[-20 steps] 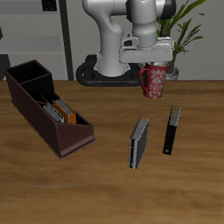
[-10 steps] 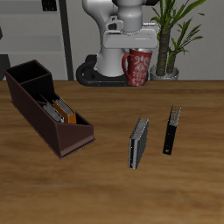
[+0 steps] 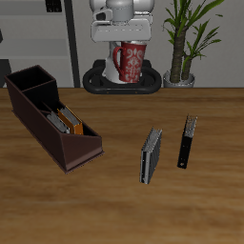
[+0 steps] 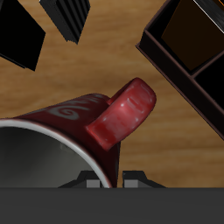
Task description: Place the right striped book into the right desk caddy's left compartment and place the orange book into the right desk caddy's left compartment and place the red mug into the right desk caddy's right compartment
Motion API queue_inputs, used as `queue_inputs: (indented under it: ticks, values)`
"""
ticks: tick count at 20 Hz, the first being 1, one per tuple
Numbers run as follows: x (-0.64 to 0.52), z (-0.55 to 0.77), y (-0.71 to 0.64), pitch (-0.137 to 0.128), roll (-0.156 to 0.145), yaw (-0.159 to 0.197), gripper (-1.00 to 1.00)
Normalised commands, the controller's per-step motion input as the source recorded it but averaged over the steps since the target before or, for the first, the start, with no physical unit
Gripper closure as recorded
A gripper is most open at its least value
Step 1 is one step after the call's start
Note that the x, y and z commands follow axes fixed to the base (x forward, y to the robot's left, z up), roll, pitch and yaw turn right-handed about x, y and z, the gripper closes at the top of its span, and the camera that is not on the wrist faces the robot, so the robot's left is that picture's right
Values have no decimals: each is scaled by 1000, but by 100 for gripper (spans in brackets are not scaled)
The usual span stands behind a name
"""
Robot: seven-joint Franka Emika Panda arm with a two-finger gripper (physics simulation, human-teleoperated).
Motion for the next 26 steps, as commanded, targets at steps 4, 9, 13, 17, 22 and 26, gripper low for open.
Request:
queue_inputs:
  ticks: [4,9,13,17,22,26]
  values:
    - [4,180,-652,-23,-68,42,100]
    - [-1,112,-585,-1,-65,30,100]
    - [13,150,-545,62,21,5,100]
    - [-190,156,-496,-18,-32,-15,100]
    - [-144,34,-293,40,21,-12,100]
    - [-222,146,-422,7,57,18,100]
